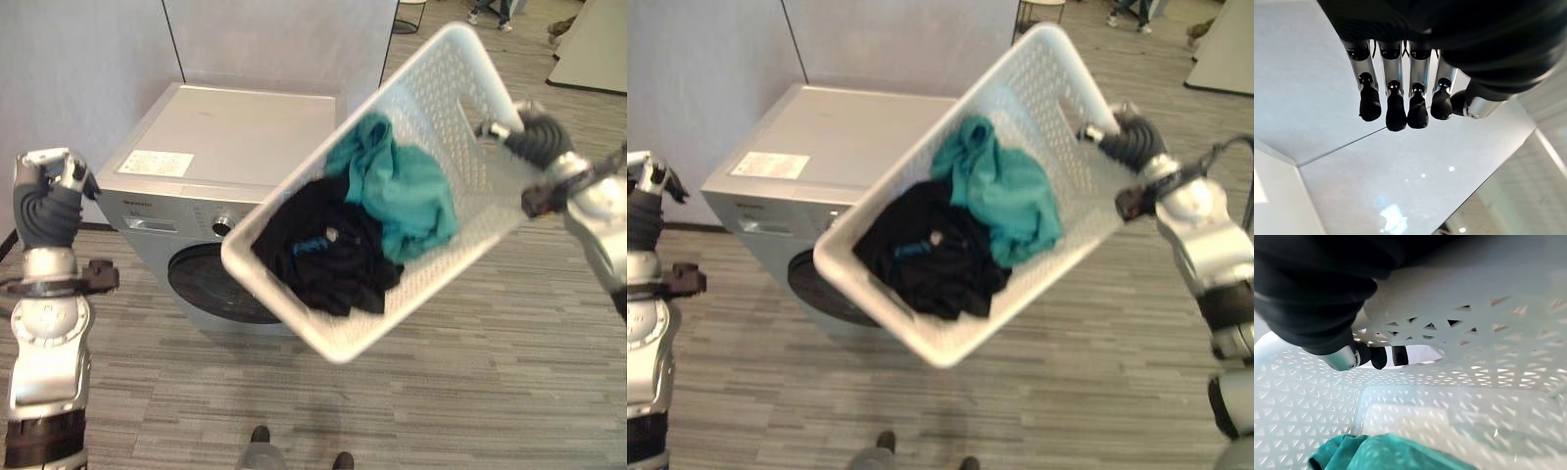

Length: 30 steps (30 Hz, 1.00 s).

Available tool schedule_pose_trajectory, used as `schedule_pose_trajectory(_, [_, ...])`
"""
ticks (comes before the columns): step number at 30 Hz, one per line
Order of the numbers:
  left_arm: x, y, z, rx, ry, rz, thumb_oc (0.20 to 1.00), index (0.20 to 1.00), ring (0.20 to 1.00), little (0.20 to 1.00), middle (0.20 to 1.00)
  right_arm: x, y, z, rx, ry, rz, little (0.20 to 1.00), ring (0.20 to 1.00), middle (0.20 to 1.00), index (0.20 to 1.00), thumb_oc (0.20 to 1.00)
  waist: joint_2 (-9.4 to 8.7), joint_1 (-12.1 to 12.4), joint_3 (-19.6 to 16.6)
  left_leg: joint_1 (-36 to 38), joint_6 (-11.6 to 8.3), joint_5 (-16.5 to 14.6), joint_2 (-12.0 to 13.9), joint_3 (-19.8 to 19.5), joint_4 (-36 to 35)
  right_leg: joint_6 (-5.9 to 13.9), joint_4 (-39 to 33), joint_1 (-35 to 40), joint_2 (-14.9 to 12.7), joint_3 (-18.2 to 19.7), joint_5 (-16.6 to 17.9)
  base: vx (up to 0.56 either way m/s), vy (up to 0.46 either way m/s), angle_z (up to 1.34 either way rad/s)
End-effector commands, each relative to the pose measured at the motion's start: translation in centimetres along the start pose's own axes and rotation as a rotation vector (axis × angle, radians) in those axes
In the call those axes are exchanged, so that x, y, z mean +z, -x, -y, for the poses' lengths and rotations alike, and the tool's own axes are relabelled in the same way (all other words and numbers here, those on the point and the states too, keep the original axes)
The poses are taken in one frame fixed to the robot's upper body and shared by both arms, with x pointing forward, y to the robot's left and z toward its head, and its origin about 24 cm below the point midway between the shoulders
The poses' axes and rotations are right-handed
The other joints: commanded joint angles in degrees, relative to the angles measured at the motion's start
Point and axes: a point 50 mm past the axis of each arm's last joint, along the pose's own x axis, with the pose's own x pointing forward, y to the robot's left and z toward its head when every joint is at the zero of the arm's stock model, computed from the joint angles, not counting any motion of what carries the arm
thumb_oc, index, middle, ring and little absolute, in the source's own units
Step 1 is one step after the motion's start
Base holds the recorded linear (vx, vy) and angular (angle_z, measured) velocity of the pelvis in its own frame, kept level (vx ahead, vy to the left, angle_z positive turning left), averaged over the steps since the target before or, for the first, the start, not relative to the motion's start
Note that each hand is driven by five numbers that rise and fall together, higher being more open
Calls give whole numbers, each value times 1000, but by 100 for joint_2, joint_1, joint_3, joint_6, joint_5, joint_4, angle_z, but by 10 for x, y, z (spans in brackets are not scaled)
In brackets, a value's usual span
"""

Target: Grab the laundry basket,head to the washer,open it,put in the laundry and shut it.

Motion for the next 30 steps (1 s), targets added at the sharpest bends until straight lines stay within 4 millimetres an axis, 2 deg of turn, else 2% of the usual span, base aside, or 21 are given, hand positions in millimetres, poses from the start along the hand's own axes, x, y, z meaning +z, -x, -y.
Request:
schedule_pose_trajectory(1, [15, -31, 13, -59, 37, 81, 200, 200, 200, 200, 200, 71, -30, 29, -195, -282, 173, 200, 200, 200, 200, 200, -242, 163, -614, -516, -138, 334, 47, -171, 161, 282, 60, 498, -180, -214, -1023, 49, 29, 7])
schedule_pose_trajectory(3, [21, -49, 29, -84, 78, 100, 200, 200, 200, 200, 200, 69, -42, 22, -207, -319, 106, 200, 200, 200, 200, 200, -223, 215, -640, -521, -119, 302, 18, -225, 121, 295, 57, 503, -187, -270, -1034, 55, 35, 15])
schedule_pose_trajectory(5, [28, -68, 48, -128, 109, 101, 200, 200, 200, 200, 200, 66, -52, 5, -192, -381, 42, 200, 200, 200, 200, 200, -198, 253, -684, -528, -102, 288, -18, -276, 80, 305, 55, 511, -182, -318, -1047, 63, 40, 24])
schedule_pose_trajectory(8, [37, -97, 77, -176, 126, 81, 200, 200, 200, 200, 200, 58, -59, -6, -210, -477, -44, 200, 200, 200, 200, 200, -167, 320, -714, -545, -90, 294, -71, -360, 38, 330, 57, 519, -184, -416, -1048, 65, 43, 28])
schedule_pose_trajectory(9, [51, -118, 99, -214, 108, 83, 200, 200, 200, 200, 200, 55, -61, -10, -241, -553, -80, 200, 200, 200, 200, 200, -165, 423, -698, -598, -78, 287, -118, -436, 40, 369, 58, 482, -197, -508, -1035, 63, 51, 24])
schedule_pose_trajectory(11, [61, -137, 120, -248, 59, 57, 200, 200, 200, 200, 200, 54, -63, -13, -276, -648, -106, 200, 200, 200, 200, 200, -146, 538, -682, -654, -70, 277, -168, -490, 16, 429, 58, 418, -222, -617, -1016, 68, 58, 20])
schedule_pose_trajectory(15, [73, -147, 140, -295, 16, 63, 200, 200, 200, 200, 200, 45, -60, -6, -321, -712, -144, 200, 200, 200, 200, 200, -197, 697, -652, -759, -59, 275, -220, -563, 24, 470, 56, 340, -243, -733, -1008, 42, 32, 12])
schedule_pose_trajectory(17, [71, -148, 152, -323, 2, 27, 200, 200, 200, 200, 200, 46, -60, -4, -342, -835, -131, 200, 200, 200, 200, 200, -200, 771, -641, -769, -42, 244, -259, -574, 38, 502, 48, 356, -261, -787, -1009, 77, 49, 9])
schedule_pose_trajectory(18, [72, -149, 157, -334, -5, 16, 200, 200, 200, 200, 200, 45, -59, 0, -359, -860, -132, 200, 200, 200, 200, 200, -196, 792, -655, -773, -33, 235, -278, -582, 20, 519, 47, 340, -271, -794, -1007, 91, 89, 20])
schedule_pose_trajectory(19, [73, -153, 164, -349, -18, -14, 200, 200, 200, 200, 200, 49, -57, 12, -408, -912, -111, 200, 200, 200, 200, 200, -160, 862, -669, -790, -24, 224, -314, -600, -10, 565, 47, 289, -299, -834, -991, 55, 64, 19])
schedule_pose_trajectory(20, [75, -154, 165, -350, -18, -10, 200, 200, 200, 200, 200, 49, -57, 14, -412, -914, -109, 200, 200, 200, 200, 200, -173, 876, -664, -802, -22, 225, -315, -600, -11, 568, 47, 277, -300, -835, -989, 45, 71, 16])
schedule_pose_trajectory(24, [90, -163, 174, -363, -58, -4, 200, 200, 200, 200, 200, 60, -51, 42, -489, -917, -66, 200, 200, 200, 200, 200, -195, 1043, -686, -926, -2, 202, -378, -644, -46, 641, 47, 138, -353, -917, -971, 60, 64, 3])
schedule_pose_trajectory(26, [99, -164, 181, -381, -71, 16, 200, 200, 200, 200, 200, 58, -48, 49, -508, -899, -80, 200, 200, 200, 200, 200, -223, 1108, -674, -994, 18, 170, -417, -654, -16, 677, 47, 100, -379, -960, -960, 85, 81, 12])
schedule_pose_trajectory(30, [101, -159, 197, -426, -104, 13, 200, 200, 200, 200, 200, 47, -46, 48, -513, -860, -130, 200, 200, 200, 200, 200, -296, 1233, -628, -1039, 72, 40, -496, -658, 43, 716, 47, 101, -439, -1017, -969, 99, 76, 14])
